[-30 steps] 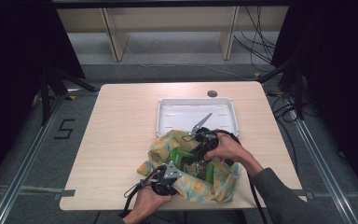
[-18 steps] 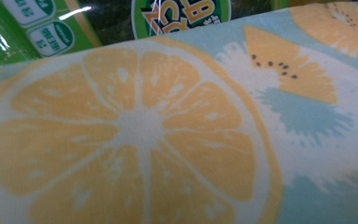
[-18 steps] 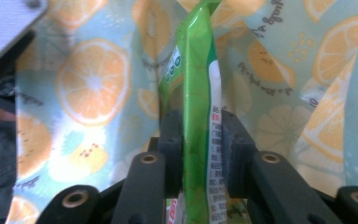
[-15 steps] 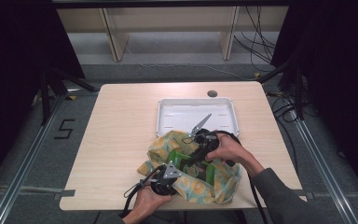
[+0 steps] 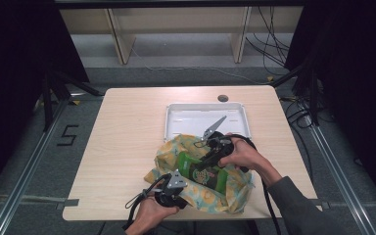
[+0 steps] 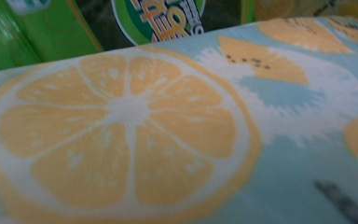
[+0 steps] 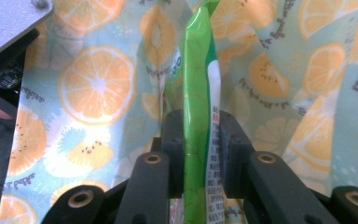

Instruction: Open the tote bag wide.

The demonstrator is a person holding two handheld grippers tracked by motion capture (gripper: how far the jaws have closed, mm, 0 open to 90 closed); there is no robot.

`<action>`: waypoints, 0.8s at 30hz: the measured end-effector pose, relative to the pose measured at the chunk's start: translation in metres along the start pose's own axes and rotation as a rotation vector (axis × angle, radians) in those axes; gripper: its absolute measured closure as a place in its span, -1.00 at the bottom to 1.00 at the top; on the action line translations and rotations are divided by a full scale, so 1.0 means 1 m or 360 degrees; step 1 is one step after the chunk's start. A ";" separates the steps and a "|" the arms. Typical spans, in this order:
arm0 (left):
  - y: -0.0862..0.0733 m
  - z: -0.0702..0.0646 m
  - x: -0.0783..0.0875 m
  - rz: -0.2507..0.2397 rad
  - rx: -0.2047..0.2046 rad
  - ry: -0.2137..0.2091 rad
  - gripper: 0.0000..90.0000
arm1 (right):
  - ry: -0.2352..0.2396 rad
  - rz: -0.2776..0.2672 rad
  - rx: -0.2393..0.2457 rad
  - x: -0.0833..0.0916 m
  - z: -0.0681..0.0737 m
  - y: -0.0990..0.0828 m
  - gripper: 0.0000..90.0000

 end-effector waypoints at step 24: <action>-0.004 -0.004 0.072 -0.0031 -0.0008 0.0088 -0.07 | -0.0004 -0.0360 0.0058 0.027 0.014 0.036 0.70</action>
Point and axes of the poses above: each handheld gripper's, and its own axes: x roughly backward along the jaws, y roughly out of its top, z roughly to its left, the point moved 3 cm from there along -x, roughly forward along the jaws, and after that the axes turned 14 degrees about -z, right-handed, at the moved point
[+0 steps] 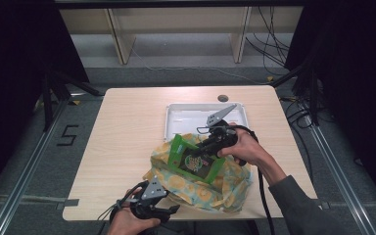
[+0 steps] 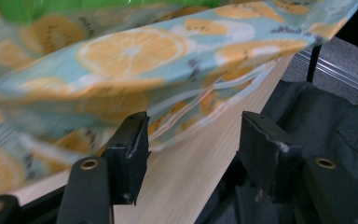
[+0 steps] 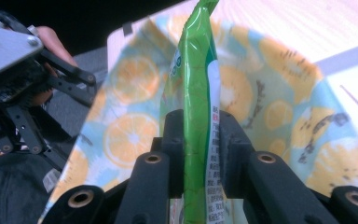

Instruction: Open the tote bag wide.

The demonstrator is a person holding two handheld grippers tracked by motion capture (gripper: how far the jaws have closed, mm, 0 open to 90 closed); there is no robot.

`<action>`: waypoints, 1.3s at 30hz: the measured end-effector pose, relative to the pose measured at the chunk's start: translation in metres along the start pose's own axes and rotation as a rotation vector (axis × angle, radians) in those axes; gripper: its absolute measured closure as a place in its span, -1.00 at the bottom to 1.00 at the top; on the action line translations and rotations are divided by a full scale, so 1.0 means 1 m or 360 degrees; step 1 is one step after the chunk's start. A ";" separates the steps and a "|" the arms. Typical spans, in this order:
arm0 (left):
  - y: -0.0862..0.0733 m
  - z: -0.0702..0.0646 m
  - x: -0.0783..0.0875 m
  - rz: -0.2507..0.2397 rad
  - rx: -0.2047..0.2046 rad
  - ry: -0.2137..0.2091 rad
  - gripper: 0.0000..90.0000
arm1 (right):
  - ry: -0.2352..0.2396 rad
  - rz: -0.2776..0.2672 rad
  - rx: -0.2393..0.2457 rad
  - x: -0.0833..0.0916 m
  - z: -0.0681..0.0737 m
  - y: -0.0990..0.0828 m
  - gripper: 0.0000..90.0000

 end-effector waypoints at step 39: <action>-0.008 0.032 0.027 -0.0028 0.0109 0.0229 -0.36 | -0.0083 -0.0376 -0.0035 0.061 -0.006 0.034 0.70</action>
Point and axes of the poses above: each handheld gripper's, and its own axes: x roughly backward along the jaws, y roughly out of its top, z roughly to its left, the point moved 3 cm from there along -x, roughly forward along the jaws, and after that the axes turned 14 degrees about -z, right-handed, at the moved point
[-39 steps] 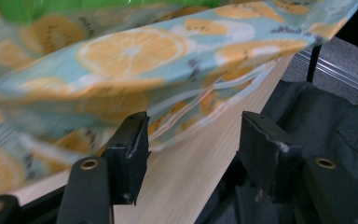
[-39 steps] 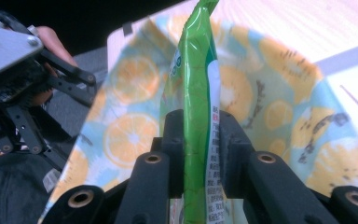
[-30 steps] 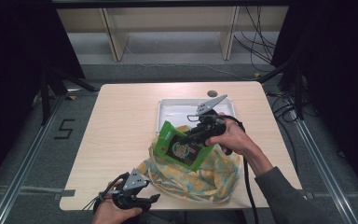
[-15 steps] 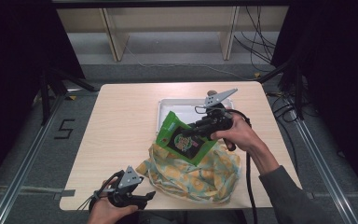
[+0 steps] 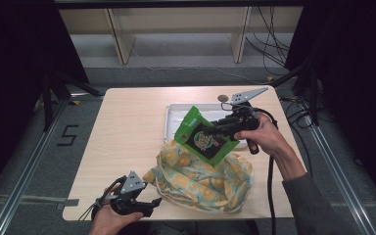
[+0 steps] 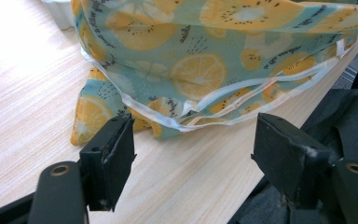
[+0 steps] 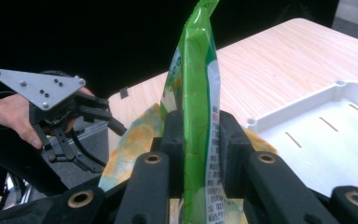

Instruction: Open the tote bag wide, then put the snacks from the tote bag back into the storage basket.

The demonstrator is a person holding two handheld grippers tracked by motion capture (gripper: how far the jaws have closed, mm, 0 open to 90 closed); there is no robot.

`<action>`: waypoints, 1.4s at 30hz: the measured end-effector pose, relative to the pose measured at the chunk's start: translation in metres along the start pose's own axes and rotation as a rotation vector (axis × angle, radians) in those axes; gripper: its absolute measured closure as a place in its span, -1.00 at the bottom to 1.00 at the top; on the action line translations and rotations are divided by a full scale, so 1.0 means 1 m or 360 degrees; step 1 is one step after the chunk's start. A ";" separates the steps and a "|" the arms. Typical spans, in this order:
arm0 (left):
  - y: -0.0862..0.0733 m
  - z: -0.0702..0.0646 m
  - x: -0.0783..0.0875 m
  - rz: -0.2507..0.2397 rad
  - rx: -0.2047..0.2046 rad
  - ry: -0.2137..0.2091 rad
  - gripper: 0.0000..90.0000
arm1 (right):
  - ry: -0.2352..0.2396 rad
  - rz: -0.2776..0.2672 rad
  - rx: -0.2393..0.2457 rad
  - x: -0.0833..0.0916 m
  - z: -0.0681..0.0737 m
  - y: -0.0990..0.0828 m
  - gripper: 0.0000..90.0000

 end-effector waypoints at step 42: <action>0.001 0.000 -0.002 0.0004 -0.0083 -0.0065 -0.40 | -0.0640 -0.0302 -0.0202 0.085 -0.081 -0.004 0.70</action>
Point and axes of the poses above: each handheld gripper's, and its own axes: x roughly backward along the jaws, y roughly out of its top, z roughly to its left, the point moved 3 cm from there along -x, roughly forward along the jaws, and after that the axes turned 14 degrees about -z, right-handed, at the moved point
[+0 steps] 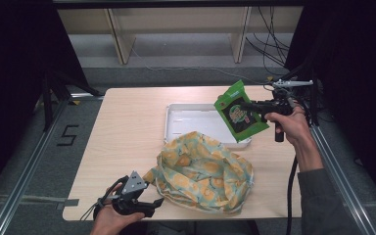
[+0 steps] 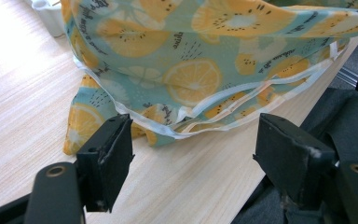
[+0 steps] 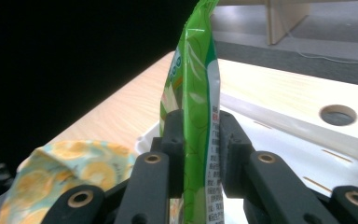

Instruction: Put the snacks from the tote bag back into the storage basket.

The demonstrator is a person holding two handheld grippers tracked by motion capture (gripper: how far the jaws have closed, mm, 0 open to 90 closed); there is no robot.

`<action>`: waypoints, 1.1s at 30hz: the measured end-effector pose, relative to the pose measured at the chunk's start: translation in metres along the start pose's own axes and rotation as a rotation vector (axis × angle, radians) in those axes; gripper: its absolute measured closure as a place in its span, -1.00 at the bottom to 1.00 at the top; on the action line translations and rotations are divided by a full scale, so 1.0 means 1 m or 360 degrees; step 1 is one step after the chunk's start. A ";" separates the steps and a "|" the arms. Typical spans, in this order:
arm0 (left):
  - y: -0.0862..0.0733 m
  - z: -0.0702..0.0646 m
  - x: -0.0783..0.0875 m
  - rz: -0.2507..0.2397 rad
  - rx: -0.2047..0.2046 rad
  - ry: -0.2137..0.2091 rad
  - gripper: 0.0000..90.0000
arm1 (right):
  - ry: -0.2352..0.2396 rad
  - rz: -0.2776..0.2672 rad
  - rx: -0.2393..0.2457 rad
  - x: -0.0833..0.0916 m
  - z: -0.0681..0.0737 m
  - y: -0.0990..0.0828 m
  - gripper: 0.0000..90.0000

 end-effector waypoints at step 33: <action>0.001 -0.001 0.000 -0.0012 0.0018 0.0020 -0.42 | -0.0457 0.0182 -0.0220 -0.069 -0.068 -0.016 0.69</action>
Point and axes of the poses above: each handheld gripper's, and its own axes: x roughly backward along the jaws, y roughly out of its top, z roughly to its left, the point moved 3 cm from there along -x, roughly forward along the jaws, and after that the axes turned 14 degrees about -z, right-handed, at the moved point
